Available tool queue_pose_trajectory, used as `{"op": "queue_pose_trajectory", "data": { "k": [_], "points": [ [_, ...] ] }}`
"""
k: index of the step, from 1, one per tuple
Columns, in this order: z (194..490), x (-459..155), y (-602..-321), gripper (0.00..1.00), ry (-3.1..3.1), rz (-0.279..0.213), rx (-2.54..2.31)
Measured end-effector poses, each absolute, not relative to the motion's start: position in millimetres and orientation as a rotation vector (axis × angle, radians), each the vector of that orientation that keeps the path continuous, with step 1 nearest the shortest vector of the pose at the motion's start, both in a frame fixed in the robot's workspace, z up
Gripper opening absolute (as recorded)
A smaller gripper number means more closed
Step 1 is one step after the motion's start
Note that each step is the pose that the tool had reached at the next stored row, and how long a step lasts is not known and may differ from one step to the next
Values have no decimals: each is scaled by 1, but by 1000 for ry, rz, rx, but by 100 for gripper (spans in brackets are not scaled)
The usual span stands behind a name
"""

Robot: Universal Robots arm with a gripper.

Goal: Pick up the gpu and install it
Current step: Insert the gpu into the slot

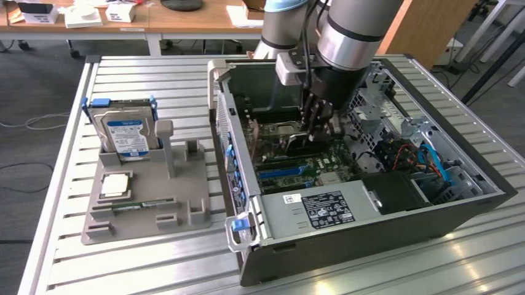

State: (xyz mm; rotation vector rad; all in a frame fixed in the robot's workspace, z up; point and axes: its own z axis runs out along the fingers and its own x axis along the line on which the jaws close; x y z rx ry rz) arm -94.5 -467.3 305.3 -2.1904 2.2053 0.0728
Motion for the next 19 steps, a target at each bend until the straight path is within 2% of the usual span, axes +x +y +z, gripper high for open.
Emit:
{"op": "queue_pose_trajectory", "data": {
  "k": [19],
  "points": [
    [286,-95,-467,27,2205,73,-2191]
  ]
}}
